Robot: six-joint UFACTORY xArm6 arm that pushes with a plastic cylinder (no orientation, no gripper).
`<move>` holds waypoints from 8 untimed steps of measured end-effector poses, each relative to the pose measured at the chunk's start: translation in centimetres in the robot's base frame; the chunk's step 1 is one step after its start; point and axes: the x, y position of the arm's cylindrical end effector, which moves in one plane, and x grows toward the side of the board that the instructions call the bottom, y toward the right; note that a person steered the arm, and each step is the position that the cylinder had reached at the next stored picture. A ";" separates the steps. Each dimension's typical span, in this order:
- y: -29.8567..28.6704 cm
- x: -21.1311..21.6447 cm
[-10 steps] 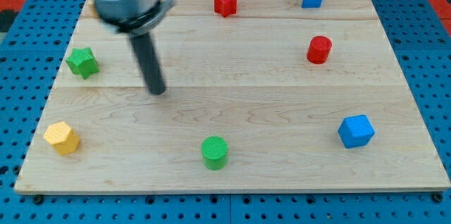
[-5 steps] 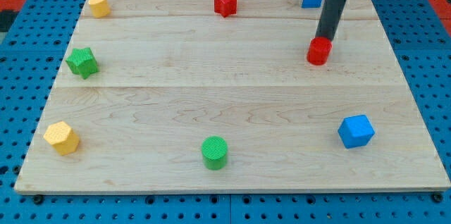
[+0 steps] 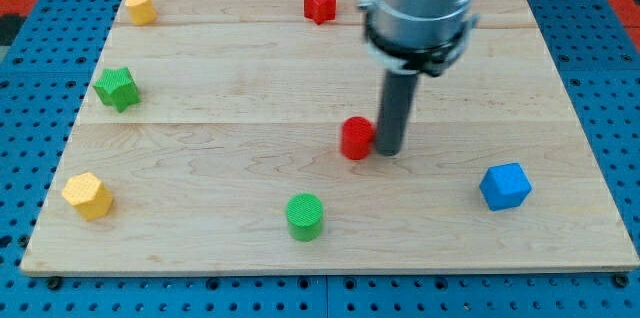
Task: Place the red circle above the green circle
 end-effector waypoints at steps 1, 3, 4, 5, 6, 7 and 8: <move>-3.6 0.7; -3.3 -3.7; -6.6 -3.5; -6.7 -6.3; -9.5 -8.4; -9.5 -6.1; -10.2 -5.0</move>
